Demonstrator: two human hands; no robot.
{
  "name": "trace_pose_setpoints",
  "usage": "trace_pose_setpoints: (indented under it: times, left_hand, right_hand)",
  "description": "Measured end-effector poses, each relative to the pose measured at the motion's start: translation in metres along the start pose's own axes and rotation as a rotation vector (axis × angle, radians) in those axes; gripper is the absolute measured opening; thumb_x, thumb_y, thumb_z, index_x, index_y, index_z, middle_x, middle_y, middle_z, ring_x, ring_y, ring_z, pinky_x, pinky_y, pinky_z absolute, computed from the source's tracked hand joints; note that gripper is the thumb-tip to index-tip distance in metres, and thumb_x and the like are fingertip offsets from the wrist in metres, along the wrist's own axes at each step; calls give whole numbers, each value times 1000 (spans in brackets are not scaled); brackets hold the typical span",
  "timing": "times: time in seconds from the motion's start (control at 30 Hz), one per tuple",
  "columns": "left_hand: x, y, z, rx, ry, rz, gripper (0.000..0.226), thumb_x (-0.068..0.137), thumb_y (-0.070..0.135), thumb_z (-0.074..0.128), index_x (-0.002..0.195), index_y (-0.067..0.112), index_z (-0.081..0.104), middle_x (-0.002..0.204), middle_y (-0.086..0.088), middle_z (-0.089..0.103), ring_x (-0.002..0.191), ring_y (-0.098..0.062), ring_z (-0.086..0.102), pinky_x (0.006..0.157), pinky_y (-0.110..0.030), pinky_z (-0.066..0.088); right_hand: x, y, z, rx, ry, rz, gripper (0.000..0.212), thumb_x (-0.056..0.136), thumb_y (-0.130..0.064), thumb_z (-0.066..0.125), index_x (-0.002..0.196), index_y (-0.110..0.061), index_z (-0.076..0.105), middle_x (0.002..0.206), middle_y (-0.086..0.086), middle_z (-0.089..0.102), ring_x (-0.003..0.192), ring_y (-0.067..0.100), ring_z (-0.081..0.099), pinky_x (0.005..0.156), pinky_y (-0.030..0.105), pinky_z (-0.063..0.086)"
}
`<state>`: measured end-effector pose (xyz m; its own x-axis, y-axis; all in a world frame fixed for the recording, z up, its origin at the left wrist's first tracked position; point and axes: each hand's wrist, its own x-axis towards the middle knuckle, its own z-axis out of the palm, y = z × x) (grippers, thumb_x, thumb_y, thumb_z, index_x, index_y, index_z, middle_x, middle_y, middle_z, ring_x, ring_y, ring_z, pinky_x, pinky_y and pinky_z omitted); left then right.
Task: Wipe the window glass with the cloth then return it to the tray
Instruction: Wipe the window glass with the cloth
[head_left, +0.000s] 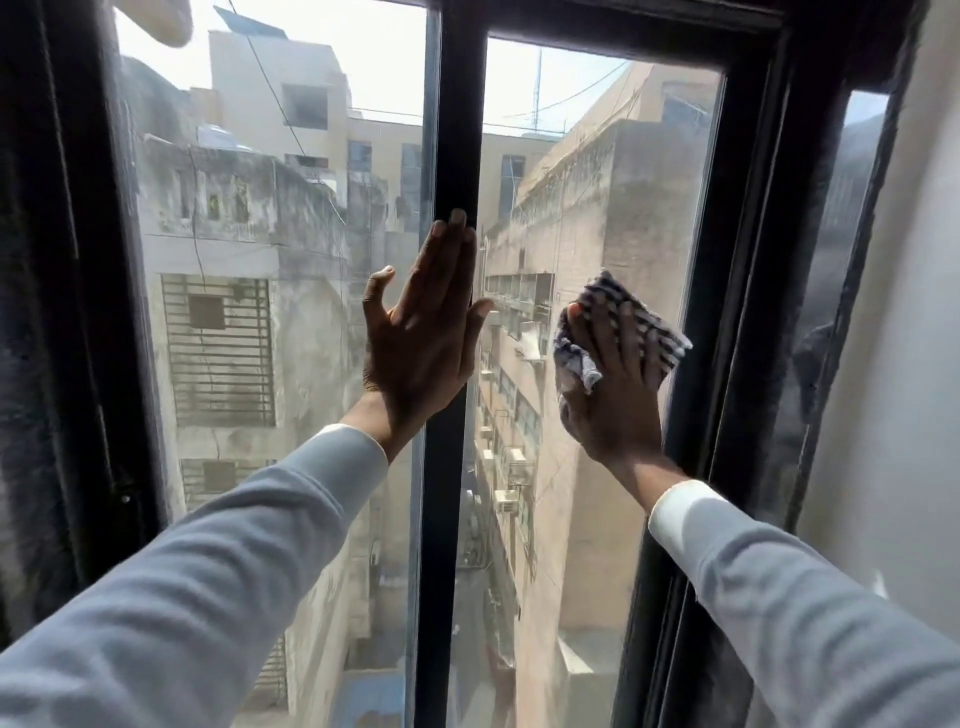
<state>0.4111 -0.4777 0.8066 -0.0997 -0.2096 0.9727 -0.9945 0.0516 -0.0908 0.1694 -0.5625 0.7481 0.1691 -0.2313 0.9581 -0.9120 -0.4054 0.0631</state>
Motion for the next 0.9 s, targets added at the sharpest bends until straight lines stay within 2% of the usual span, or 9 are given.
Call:
trace_pose_setpoints:
  times: [0.1,0.23,0.3,0.37,0.57,0.7,0.8,0.87,0.9]
  left_hand:
    - [0,2,-2,-6,-14,9,66,119,47,8,178,18,17,187,1,13,173,-12,15,127,-48,16]
    - [1,0,-6,-21,-84,4,72,115,50,-4,179,20,9,187,4,5,174,-11,7,127,-48,11]
    - [1,-1,-6,-9,-72,10,71,116,50,-2,179,20,11,187,4,6,173,-11,9,125,-47,11]
    - [1,-2,-6,-6,-55,15,68,118,48,3,179,20,15,187,4,10,173,-11,13,124,-47,12]
    - [1,-1,-1,-44,17,21,63,121,45,17,177,19,26,185,3,22,171,-12,23,117,-44,31]
    - [3,-1,-4,-98,-27,0,61,120,42,24,176,18,28,185,0,23,171,-15,24,108,-42,39]
    - [6,4,-14,-199,-106,-26,64,118,44,28,177,18,27,185,-1,22,172,-19,24,122,-46,31]
    - [2,9,-25,-254,-133,-52,62,117,47,32,173,20,38,182,-2,34,165,-23,38,119,-45,29]
    - [-2,14,-32,-319,-150,-82,60,117,50,34,170,22,43,177,-2,40,159,-24,45,118,-44,30]
  right_hand:
    - [-69,-35,16,-14,34,461,73,106,-38,38,174,-18,19,183,11,13,168,41,17,132,69,18]
    - [-126,-83,37,55,-221,6,87,99,-52,38,175,-36,-2,184,-7,-18,171,29,-16,134,63,1]
    - [-68,-67,36,-34,-175,-243,91,98,-50,47,175,-39,0,185,-9,-10,172,27,-8,134,63,6]
    - [-7,-48,24,-69,-93,-278,83,102,-43,52,175,-37,13,185,-5,11,171,30,11,136,60,6]
    - [-21,-47,0,68,103,575,74,104,-34,32,171,-29,0,183,14,20,168,40,20,136,65,14]
    - [-79,-109,-2,284,-212,510,74,103,-33,26,175,-18,12,184,9,2,171,31,2,139,50,3]
    - [-56,-120,-42,877,-272,879,37,114,-23,44,149,-21,55,163,21,51,144,33,53,123,51,45]
    - [-20,-120,-82,1194,-285,984,29,118,-29,38,129,-13,58,128,23,65,113,33,62,97,50,55]
    - [-3,-117,-102,1344,-262,961,38,119,-37,30,127,-11,57,123,17,65,113,30,62,100,51,55]
